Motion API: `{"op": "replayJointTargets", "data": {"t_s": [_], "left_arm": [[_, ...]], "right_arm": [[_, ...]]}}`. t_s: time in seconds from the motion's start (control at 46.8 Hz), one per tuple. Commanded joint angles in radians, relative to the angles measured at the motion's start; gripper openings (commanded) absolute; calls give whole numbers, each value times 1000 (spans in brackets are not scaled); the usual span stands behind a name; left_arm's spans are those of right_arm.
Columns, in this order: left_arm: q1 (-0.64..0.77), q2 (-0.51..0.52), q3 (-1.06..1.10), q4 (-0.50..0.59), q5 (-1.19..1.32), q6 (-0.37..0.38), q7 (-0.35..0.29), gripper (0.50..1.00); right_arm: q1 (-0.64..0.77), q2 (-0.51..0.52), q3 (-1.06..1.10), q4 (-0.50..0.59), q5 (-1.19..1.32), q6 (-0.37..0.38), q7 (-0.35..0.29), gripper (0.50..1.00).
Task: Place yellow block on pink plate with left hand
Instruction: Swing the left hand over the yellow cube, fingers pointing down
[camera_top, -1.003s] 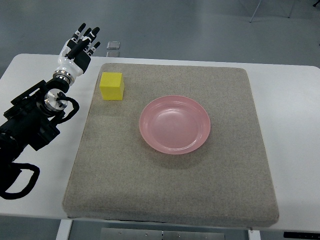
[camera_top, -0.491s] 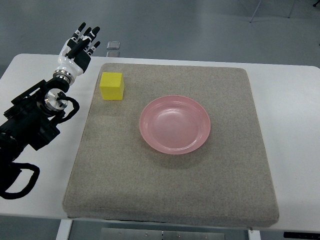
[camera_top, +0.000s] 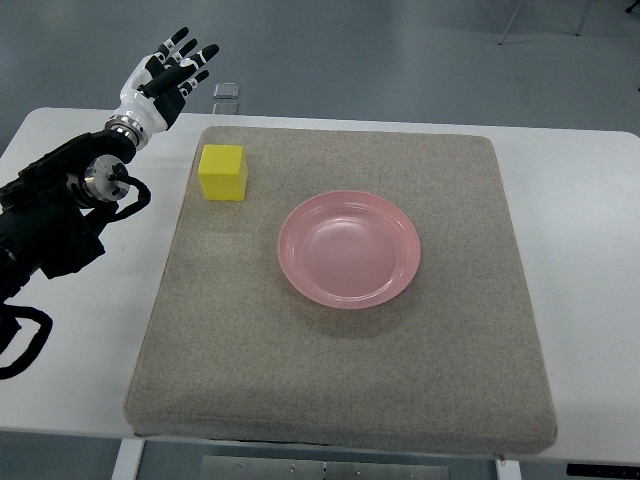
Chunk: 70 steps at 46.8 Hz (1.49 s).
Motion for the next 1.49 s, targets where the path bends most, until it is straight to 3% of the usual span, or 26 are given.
{"op": "replayJointTargets", "data": {"t_s": [0.0, 0.278, 0.512, 0.662, 0.833, 1.195, 1.473], "left_arm": [[-25, 4, 144, 1, 0, -1, -1, 988], [-112, 20, 522, 4, 149, -9, -1, 984], [-180, 43, 522, 1, 428, -44, -2, 981], [-234, 77, 537, -29, 503, -129, -4, 975], [-240, 76, 548, -32, 753, -95, -16, 939], [-332, 99, 602, -150, 896, -86, -24, 943], [-352, 162, 633, -233, 1085, -97, -91, 943]], "right_arm": [[0, 0, 0, 0, 0, 0, 0, 924], [0, 0, 0, 0, 0, 0, 0, 924], [0, 0, 0, 0, 0, 0, 0, 924], [0, 0, 0, 0, 0, 0, 0, 924], [0, 0, 0, 0, 0, 0, 0, 924], [0, 0, 0, 0, 0, 0, 0, 924], [0, 0, 0, 0, 0, 0, 0, 924]]}}
